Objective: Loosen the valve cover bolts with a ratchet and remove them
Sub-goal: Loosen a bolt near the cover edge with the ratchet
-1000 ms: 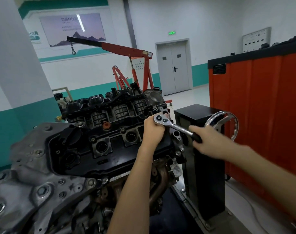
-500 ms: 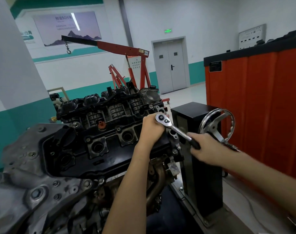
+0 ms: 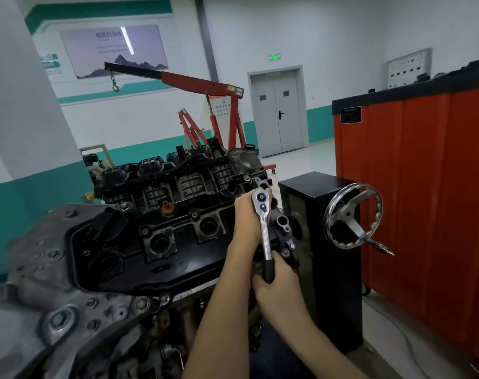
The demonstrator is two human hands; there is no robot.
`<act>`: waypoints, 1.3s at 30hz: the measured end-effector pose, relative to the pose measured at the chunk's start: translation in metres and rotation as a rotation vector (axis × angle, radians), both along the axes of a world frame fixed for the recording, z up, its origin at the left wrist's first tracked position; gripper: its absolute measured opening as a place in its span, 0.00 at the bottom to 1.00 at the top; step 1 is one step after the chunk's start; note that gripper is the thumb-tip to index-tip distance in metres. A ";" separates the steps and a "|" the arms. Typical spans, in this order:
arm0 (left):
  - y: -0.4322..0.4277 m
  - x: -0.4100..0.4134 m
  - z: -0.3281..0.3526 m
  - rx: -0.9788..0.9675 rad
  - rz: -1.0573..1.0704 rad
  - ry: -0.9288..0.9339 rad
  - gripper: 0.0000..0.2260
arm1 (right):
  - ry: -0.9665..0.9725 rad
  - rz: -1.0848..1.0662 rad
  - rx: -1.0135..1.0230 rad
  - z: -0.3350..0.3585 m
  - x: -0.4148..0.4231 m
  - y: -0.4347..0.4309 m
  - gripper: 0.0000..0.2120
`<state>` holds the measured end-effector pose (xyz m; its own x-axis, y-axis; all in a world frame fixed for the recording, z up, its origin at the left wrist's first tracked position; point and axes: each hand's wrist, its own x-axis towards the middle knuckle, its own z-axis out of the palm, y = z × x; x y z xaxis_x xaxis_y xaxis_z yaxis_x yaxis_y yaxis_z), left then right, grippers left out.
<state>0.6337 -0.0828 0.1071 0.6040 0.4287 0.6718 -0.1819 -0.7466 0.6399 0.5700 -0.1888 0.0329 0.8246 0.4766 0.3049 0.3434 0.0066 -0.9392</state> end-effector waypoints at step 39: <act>0.007 0.002 -0.006 -0.146 -0.099 -0.012 0.27 | -0.191 0.020 -0.206 0.010 0.040 -0.042 0.06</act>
<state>0.6358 -0.0754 0.1015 0.6405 0.4610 0.6142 -0.2578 -0.6243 0.7374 0.6099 -0.2310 0.0428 0.7510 0.5605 0.3490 0.5161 -0.1686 -0.8398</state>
